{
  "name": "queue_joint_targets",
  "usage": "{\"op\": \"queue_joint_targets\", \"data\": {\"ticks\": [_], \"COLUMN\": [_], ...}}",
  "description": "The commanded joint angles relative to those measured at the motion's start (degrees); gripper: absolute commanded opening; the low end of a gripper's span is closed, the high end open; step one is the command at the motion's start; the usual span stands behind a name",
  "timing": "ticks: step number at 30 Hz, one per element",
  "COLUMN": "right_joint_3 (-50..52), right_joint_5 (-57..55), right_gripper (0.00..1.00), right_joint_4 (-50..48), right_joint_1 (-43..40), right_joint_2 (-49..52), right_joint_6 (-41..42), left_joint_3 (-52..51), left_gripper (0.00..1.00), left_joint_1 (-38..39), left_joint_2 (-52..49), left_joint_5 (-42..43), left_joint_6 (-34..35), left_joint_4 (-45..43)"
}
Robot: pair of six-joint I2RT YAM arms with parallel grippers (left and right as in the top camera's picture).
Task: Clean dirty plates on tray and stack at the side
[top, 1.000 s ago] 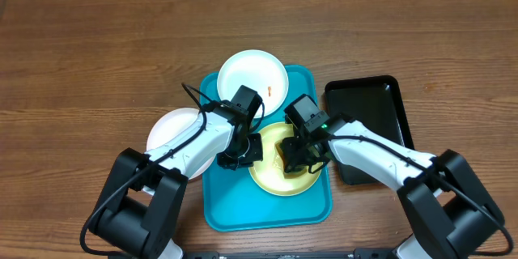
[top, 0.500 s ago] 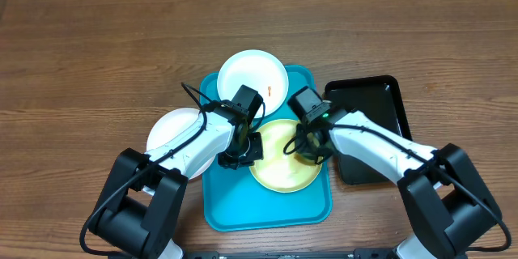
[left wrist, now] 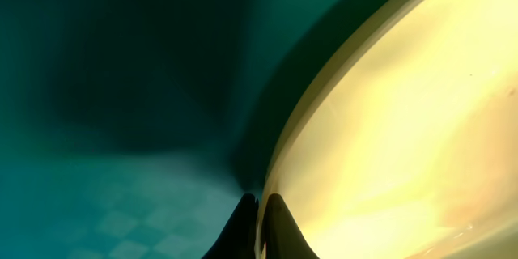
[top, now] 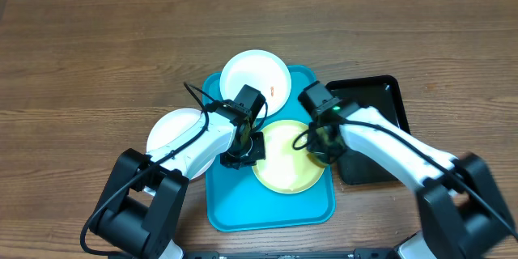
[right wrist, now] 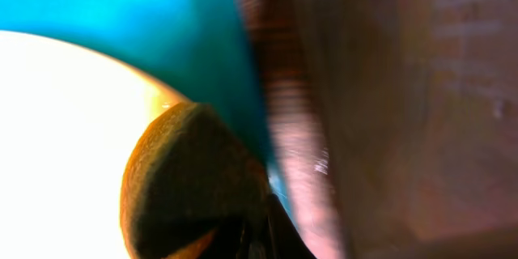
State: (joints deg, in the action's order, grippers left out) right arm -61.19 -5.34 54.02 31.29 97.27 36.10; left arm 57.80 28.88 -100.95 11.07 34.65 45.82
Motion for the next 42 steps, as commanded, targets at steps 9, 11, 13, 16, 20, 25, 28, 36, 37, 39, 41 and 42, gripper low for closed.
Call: {"op": "queue_joint_targets", "data": {"ticks": [9, 11, 13, 16, 20, 25, 28, 36, 37, 39, 41, 42], "right_joint_3": [-1.4, -0.6, 0.8, 3.6, 8.2, 10.3, 8.2, -2.4, -3.1, -4.0, -4.1, -4.1], "right_joint_5": [-2.2, -0.9, 1.1, 3.8, 4.2, 4.2, 4.3, 6.2, 6.9, 7.2, 7.2, 7.1], "right_gripper": [0.04, 0.04, 0.04, 0.04, 0.07, 0.35, 0.52, 0.73, 0.76, 0.79, 0.82, 0.83], "right_joint_4": [4.0, 3.1, 1.4, -1.7, -7.1, -10.5, -8.9, 3.8, 5.2, 7.5, 9.1, 9.7], "right_joint_1": [-13.0, -15.8, -17.8, -20.2, -21.2, -21.3, -21.4, -21.4, -21.4, -21.4, -21.4, -21.4], "right_joint_2": [-16.3, -16.0, -15.6, -14.4, -11.5, -8.8, -10.0, -23.2, -24.9, -27.9, -30.6, -31.6], "right_joint_6": [-9.4, -11.9, -13.8, -13.9, -13.8, -13.6, -13.6, -13.6, -13.6, -13.6, -13.6, -13.4], "left_joint_3": [-1.4, -1.4, -1.4, -1.4, -1.4, -1.4, -1.4, 1.3, 2.4, 5.8, 9.6, 11.6], "left_gripper": [0.04, 0.04, 0.04, 0.04, 0.04, 0.04, 0.04, 0.04, 0.04, 0.04, 0.04, 0.04], "left_joint_1": [-0.7, -0.7, -0.7, -0.7, -0.7, -0.7, -0.7, -0.6, -0.4, -0.1, 0.4, 0.6], "left_joint_2": [-1.3, -1.3, -1.3, -1.3, -1.3, -1.3, -1.3, -1.2, -1.2, -1.2, -1.2, -1.2], "left_joint_5": [-6.5, -6.5, -6.5, -6.5, -6.5, -4.9, -3.4, -0.5, -0.5, -0.6, -1.9, -2.4], "left_joint_6": [0.7, 0.7, 0.7, 0.6, 0.5, -1.2, -2.6, -9.9, -10.6, -12.1, -12.5, -12.9], "left_joint_4": [1.7, 1.7, 1.7, 1.7, 1.7, 0.9, 0.0, 0.4, 1.3, 4.0, 7.4, 9.0]}}
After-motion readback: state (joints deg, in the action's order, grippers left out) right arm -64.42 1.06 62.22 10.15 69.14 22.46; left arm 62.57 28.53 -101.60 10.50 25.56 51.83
